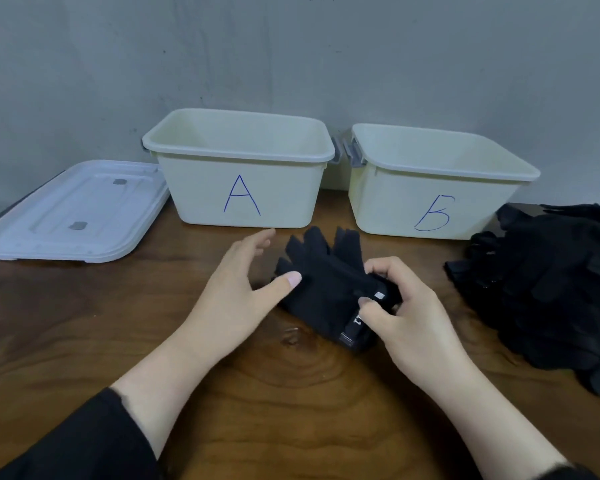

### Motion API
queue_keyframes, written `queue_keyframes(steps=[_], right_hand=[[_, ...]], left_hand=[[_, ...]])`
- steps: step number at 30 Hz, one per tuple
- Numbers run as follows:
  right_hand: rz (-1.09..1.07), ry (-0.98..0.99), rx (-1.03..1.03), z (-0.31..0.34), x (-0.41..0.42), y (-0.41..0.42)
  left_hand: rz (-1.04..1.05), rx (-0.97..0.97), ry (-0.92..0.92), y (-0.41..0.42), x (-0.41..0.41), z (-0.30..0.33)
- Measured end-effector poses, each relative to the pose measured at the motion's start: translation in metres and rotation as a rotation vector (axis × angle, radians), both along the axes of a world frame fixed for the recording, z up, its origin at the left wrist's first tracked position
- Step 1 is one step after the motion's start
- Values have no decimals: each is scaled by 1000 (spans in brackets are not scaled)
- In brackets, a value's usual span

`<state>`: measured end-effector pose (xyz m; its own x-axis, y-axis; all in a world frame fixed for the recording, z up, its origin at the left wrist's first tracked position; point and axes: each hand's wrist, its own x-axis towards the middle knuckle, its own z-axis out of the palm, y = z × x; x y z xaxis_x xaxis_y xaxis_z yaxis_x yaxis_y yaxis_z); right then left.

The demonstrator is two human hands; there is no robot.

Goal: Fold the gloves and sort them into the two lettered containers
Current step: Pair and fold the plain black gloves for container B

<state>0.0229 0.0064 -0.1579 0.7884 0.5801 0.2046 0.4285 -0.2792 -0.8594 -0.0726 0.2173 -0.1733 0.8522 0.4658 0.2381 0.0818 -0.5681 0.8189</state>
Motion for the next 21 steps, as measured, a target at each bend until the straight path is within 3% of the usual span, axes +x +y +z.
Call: queue_keyframes(steps=[4, 7, 11, 17, 21], right_hand=[[95, -104, -3, 8, 0, -3], [158, -137, -42, 10, 0, -6], [93, 19, 87, 10, 2, -4], [-12, 499, 315, 0, 9, 1], [-84, 486, 405, 6, 7, 2]], left_hand=[[-164, -250, 17, 2, 1, -1], [-209, -247, 91, -1, 1, 4], [-229, -444, 38, -2, -4, 10], [-141, -738, -88, -12, -2, 12], [-87, -758, -106, -15, 2, 13]])
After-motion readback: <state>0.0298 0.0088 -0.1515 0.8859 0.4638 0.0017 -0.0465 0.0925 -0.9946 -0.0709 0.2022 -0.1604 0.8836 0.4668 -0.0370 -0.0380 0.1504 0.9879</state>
